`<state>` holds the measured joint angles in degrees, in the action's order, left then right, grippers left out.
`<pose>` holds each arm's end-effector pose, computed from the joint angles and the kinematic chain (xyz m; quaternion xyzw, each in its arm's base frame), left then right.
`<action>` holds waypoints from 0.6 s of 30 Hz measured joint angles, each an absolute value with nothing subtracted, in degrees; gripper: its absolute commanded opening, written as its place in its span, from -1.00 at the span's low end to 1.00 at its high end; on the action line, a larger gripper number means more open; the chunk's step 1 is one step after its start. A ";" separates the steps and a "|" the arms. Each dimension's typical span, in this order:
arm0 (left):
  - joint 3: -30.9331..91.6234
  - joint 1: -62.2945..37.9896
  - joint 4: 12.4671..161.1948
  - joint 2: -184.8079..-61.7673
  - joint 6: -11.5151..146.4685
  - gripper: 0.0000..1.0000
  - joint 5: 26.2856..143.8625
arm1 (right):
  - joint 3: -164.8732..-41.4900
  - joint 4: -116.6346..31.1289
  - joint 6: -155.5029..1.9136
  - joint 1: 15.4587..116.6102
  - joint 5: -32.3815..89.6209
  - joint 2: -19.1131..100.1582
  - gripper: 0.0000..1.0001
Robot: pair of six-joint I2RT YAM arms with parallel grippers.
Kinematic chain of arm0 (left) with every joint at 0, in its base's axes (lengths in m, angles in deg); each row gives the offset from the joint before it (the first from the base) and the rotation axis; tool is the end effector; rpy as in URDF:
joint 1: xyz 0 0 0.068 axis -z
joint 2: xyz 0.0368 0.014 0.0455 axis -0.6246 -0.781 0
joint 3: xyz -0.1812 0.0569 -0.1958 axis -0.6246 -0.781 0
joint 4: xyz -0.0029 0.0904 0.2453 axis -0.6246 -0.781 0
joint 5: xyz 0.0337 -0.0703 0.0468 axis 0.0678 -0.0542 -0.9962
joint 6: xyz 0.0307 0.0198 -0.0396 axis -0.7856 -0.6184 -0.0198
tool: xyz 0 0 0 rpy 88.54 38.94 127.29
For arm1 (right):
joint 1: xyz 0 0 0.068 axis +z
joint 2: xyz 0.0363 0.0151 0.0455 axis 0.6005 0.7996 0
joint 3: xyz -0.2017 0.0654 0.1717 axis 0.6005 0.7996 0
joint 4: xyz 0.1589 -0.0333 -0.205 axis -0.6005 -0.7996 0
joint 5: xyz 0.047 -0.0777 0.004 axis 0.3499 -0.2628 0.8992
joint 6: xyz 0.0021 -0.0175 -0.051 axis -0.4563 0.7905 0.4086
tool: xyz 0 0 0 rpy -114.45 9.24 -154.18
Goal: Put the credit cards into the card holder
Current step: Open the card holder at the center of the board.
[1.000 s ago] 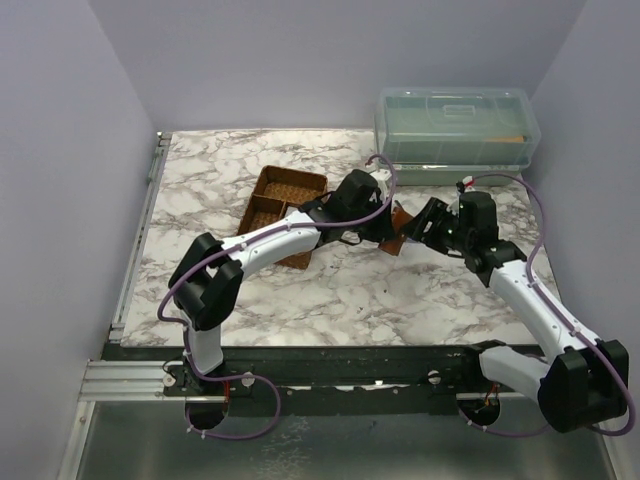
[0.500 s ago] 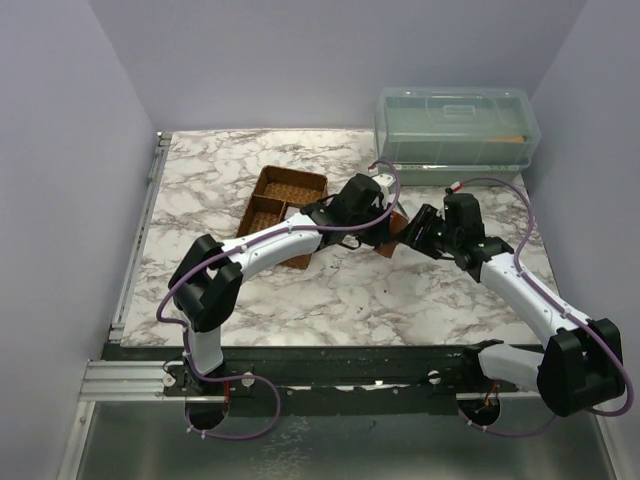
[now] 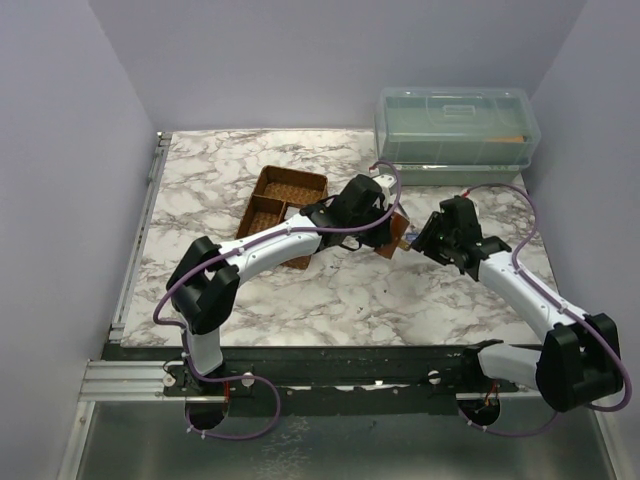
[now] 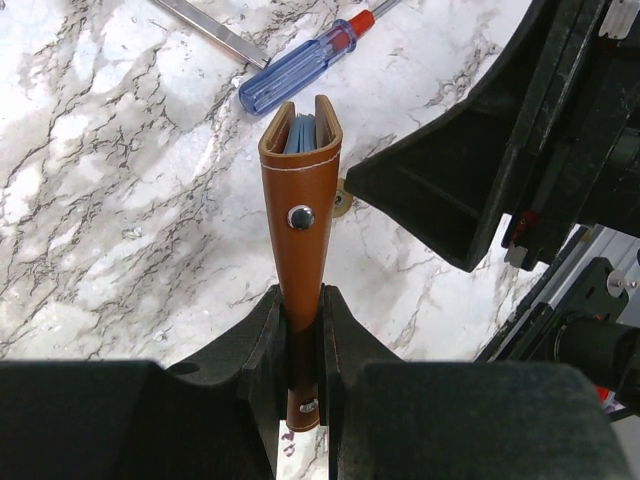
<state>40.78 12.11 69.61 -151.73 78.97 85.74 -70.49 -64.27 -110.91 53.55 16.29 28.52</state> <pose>0.2623 -0.3297 0.2723 0.2470 0.8555 -0.3257 0.3179 0.2356 0.0673 0.2243 0.2106 0.9096 0.1379 0.3305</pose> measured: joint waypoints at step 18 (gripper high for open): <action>40.78 12.11 69.64 -151.69 78.05 -1.00 88.56 | -63.82 -54.63 -107.45 53.55 26.24 18.93 -0.10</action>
